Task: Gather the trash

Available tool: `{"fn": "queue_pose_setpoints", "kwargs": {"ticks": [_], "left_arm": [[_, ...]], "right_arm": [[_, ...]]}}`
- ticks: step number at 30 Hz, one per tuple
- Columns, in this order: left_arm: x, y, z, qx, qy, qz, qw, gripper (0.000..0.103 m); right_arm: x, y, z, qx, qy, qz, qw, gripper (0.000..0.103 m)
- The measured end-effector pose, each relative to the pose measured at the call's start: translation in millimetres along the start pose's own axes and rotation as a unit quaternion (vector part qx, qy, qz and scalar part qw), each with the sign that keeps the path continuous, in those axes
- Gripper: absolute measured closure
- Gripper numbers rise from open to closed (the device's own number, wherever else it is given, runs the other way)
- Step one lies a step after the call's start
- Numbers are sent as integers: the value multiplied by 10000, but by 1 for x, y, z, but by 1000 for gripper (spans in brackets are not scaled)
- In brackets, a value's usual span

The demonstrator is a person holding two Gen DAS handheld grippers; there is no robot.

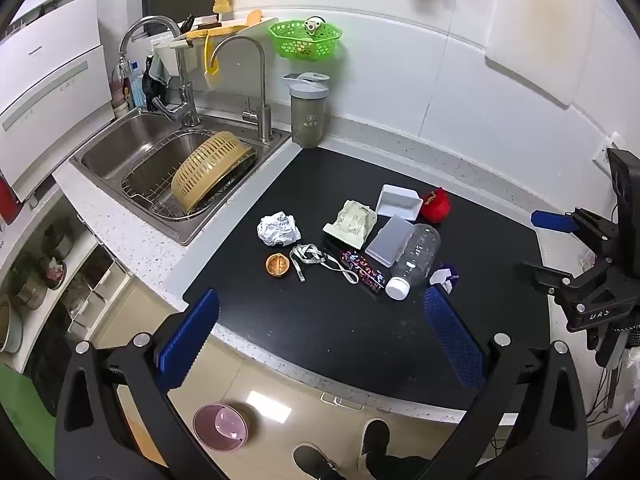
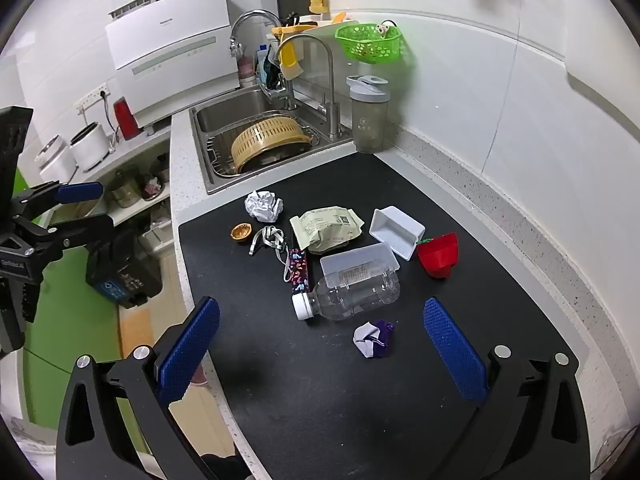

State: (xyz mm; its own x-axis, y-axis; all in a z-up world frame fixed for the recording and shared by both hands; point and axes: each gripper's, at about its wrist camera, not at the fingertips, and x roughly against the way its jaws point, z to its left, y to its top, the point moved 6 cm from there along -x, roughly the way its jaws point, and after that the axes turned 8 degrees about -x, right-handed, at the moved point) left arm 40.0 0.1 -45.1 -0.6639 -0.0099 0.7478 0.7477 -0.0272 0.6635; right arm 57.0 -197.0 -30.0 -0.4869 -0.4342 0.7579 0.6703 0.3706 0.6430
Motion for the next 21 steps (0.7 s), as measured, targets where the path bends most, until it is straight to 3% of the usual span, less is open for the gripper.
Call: {"fn": "queue_pose_setpoints", "kwargs": {"ticks": [21], "left_arm": [[0, -4, 1, -13, 0, 11, 10000, 3]], "right_arm": [[1, 0, 0, 4, -6, 13, 10000, 5]]}}
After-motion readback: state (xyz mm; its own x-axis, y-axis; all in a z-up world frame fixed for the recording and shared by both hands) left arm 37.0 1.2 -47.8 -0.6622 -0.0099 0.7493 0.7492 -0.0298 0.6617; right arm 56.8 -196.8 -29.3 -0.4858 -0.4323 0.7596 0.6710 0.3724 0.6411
